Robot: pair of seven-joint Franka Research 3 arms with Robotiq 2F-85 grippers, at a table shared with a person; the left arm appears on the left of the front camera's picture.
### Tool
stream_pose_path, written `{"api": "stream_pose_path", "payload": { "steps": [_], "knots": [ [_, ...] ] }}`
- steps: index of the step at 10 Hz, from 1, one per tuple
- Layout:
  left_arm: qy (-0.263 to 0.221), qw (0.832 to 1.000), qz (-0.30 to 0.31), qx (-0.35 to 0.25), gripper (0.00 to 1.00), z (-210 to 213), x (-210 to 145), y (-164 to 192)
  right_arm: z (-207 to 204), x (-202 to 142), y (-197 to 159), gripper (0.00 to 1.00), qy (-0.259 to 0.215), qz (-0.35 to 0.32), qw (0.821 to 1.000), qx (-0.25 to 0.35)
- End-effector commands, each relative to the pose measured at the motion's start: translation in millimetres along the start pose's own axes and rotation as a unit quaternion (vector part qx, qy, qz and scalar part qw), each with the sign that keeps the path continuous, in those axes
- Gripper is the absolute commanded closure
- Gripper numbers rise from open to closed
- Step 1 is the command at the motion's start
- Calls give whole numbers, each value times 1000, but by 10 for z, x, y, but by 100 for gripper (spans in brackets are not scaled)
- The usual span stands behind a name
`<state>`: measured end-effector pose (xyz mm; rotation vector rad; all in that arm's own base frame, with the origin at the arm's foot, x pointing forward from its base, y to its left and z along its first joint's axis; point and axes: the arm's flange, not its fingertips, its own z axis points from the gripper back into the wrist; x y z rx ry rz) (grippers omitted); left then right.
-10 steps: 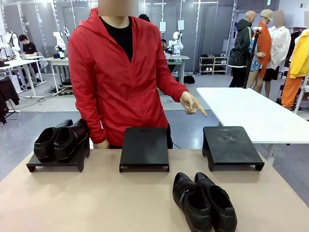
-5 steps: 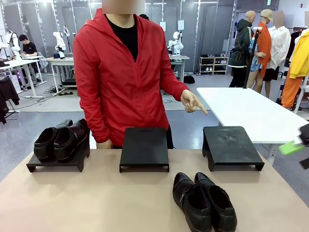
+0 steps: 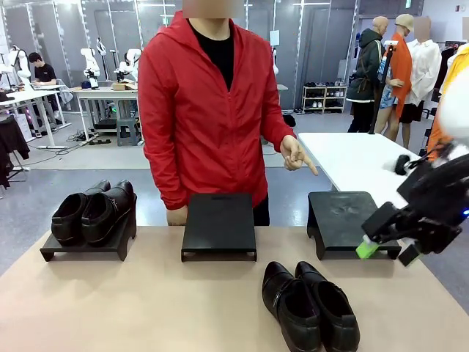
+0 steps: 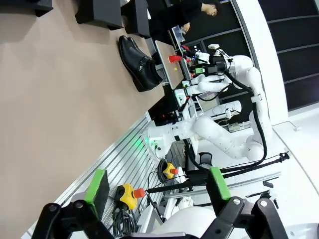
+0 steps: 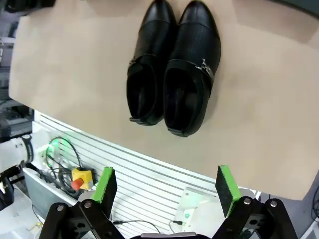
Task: Place the shoes on the stand as instructed by the person.
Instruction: Pick up another pair of Shoes and place it on the Shoes Stand indicated by the person.
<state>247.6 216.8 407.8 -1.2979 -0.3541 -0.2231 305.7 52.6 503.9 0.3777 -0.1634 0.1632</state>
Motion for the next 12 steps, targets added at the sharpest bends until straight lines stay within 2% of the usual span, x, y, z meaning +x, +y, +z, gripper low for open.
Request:
{"api": "stream_pose_path", "payload": {
  "steps": [1, 2, 7, 12],
  "knots": [
    [0, 1000, -12, -8, 0, 2, -21, -20, -254, 116, -14, 0, 25, -12, 999, -35],
    [0, 1000, -12, -8, 0, 2, -21, -20, -436, 188, 18, 0, 22, -14, 998, -60],
    [0, 1000, -12, -8, 0, 2, -21, -20, -1174, 488, 341, 0, 39, -6, 993, -109],
    [0, 1000, -12, -8, 0, 2, -21, -20, -1697, 637, 528, 0, 51, 1, 992, -118]
  ]
}}
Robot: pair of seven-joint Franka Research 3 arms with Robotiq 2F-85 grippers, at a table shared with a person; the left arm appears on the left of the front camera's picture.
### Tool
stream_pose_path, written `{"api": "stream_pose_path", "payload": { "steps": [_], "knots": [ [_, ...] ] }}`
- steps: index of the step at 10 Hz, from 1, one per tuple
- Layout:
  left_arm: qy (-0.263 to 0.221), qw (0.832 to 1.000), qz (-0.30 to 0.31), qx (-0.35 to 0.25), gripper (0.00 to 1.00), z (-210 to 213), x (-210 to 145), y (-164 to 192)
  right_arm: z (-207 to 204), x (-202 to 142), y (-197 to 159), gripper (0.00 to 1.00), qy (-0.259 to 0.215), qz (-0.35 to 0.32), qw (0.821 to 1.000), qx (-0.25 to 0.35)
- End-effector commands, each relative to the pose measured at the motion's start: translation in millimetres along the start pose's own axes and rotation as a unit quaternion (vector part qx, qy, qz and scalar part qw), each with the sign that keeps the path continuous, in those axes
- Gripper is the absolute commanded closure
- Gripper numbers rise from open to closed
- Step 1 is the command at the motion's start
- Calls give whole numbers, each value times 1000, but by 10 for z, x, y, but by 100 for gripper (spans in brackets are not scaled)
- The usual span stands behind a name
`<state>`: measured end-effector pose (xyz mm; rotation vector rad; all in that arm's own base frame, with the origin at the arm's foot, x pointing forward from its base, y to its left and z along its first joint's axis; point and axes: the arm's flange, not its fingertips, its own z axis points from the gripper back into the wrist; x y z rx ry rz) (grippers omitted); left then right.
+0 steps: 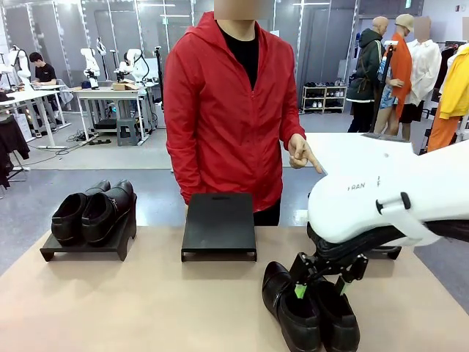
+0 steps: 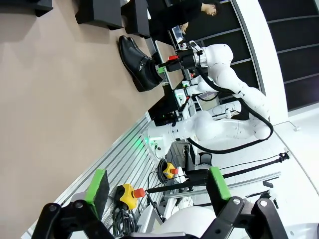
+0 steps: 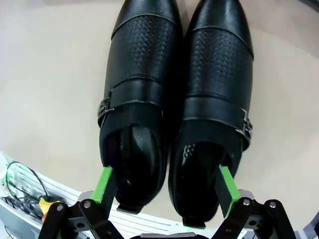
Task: Place the shoes on the stand as instructed by the person.
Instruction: Pick up another pair of Shoes and place it on the Shoes Stand indicated by the person.
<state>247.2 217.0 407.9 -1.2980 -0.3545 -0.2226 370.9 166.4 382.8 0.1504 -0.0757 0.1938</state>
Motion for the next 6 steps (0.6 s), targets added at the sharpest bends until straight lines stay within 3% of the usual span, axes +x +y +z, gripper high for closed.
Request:
{"api": "stream_pose_path", "payload": {
  "steps": [1, 6],
  "knots": [
    [0, 1000, -12, -8, 0, 0, -19, -19, -125, 107, 80, 0, 1, -19, 1000, -12],
    [0, 1000, -12, -8, 0, 0, -19, -19, -496, 151, 154, 0, 10, -16, 999, -40]
  ]
}}
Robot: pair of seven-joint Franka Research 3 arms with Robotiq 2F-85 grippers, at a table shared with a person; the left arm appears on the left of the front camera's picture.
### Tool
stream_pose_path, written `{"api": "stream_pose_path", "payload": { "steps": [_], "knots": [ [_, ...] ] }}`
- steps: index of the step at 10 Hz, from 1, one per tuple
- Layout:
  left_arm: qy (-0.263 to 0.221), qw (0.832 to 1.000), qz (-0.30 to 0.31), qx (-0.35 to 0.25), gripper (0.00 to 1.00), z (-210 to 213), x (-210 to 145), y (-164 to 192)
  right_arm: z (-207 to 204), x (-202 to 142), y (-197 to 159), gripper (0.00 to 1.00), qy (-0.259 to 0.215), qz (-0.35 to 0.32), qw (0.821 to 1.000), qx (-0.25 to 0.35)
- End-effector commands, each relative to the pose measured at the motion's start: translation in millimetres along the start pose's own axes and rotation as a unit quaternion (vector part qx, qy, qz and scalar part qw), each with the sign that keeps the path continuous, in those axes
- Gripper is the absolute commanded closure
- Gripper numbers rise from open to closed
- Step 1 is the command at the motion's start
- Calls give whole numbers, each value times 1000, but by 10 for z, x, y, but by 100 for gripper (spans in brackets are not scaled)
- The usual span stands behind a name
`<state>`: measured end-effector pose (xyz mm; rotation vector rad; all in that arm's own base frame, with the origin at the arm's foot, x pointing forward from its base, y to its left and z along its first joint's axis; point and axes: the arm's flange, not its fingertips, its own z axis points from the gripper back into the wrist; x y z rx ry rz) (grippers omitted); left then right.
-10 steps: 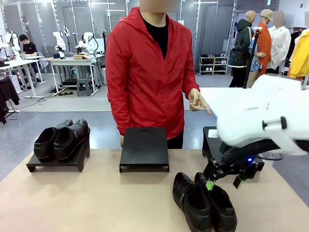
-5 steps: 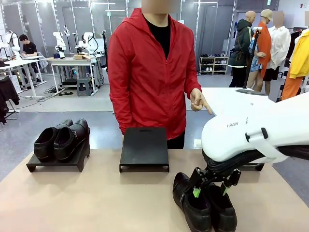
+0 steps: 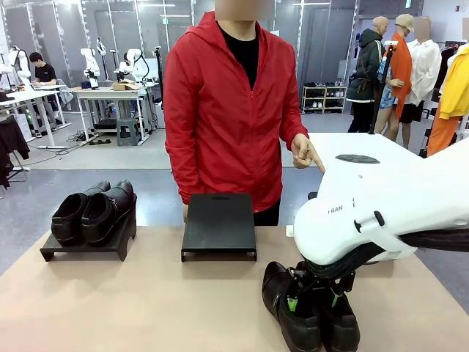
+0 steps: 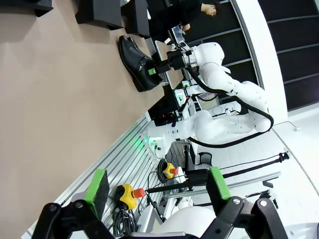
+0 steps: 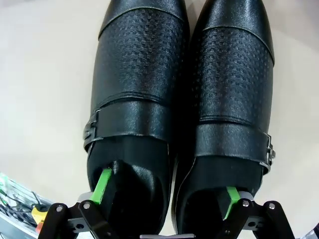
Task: Place the shoes on the stand as instructed by the person.
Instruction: Pick up another pair of Shoes and place it on the Shoes Stand indicated by the person.
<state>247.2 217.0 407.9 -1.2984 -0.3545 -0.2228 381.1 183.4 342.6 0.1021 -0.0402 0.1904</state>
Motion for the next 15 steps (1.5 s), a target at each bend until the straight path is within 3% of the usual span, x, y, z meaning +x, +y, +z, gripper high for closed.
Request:
{"api": "stream_pose_path", "payload": {
  "steps": [1, 2, 3, 4, 5, 11, 14, 15],
  "knots": [
    [0, 1000, -12, -7, 0, 0, -18, -18, -91, 49, 86, 16, -10, -9, 1000, -24],
    [0, 1000, -12, -7, 0, 0, -18, -18, -54, 21, 76, 57, -8, -9, 1000, -29],
    [0, 1000, -12, -7, 0, 0, -18, -18, -27, -11, 75, 76, -8, -11, 1000, -28],
    [0, 1000, -12, -7, 0, 0, -18, -18, -41, -20, 83, 66, -7, -11, 999, -31],
    [0, 1000, -12, -7, 0, 0, -18, -18, -28, -21, 77, 100, -8, -11, 999, -33],
    [0, 1000, -12, -7, 0, 0, -18, -18, 47, -34, 94, 100, -27, -18, 998, -48],
    [0, 1000, -12, -7, 0, 0, -18, -18, 37, -79, 71, 100, -65, -7, 997, -35],
    [0, 1000, -12, -7, 0, 0, -18, -18, 835, -351, -202, 100, -84, -3, 996, -41]
  ]
}}
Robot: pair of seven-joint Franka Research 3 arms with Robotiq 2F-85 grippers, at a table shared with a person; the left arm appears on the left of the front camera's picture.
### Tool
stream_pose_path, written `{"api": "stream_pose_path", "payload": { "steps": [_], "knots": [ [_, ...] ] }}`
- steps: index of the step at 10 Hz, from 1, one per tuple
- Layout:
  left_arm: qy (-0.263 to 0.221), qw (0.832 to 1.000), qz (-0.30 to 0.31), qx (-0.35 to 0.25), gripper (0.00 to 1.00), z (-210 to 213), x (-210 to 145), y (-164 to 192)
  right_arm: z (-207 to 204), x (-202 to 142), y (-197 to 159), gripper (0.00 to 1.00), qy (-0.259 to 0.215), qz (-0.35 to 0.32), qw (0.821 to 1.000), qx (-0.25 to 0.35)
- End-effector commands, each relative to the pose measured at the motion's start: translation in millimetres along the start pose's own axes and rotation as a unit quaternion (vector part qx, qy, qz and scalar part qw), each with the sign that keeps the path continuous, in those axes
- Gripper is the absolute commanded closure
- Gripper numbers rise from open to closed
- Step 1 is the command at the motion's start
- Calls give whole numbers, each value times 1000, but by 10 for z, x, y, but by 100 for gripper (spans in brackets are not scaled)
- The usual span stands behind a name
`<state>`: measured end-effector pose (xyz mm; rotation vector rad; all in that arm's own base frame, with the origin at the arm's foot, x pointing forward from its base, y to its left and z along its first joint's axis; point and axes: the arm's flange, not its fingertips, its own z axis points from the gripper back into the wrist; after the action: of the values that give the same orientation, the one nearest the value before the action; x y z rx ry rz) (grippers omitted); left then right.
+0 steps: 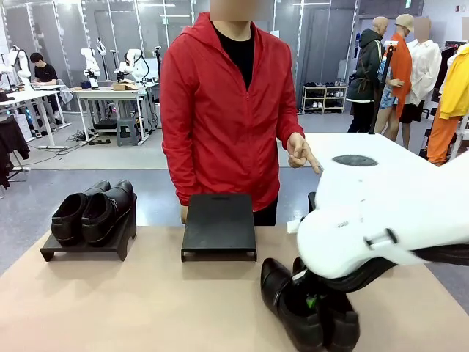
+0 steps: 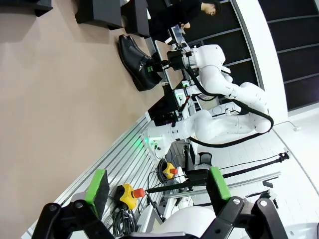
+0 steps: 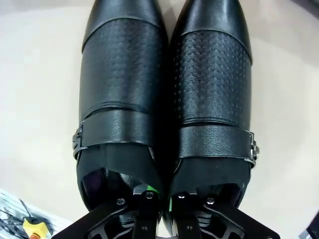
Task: Place the shoes on the stand as instructed by the person.
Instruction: Pick up another pair of Shoes and place it on the Shoes Stand indicated by the person.
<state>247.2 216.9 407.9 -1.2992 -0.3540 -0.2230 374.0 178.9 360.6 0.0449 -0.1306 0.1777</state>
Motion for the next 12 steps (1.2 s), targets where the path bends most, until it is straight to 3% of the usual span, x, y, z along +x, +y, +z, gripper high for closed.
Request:
{"api": "stream_pose_path", "payload": {
  "steps": [1, 3, 8, 10, 12],
  "knots": [
    [0, 1000, -12, -7, 0, 1, -18, -18, 927, -287, -400, 100, -57, 7, 998, -16],
    [0, 1000, -12, -7, 0, 1, -18, -18, 1357, -360, -771, 100, -90, 4, 996, -20],
    [0, 1000, -12, -7, 0, 1, -18, -18, 1921, -559, -1586, 100, -104, 13, 994, -2],
    [0, 1000, -12, -7, 0, 1, -18, -18, 1951, -628, -1731, 100, -118, 4, 993, 4],
    [0, 1000, -12, -7, 0, 1, -18, -18, 1904, -675, -1706, 100, -167, -19, 986, 20]
  ]
}}
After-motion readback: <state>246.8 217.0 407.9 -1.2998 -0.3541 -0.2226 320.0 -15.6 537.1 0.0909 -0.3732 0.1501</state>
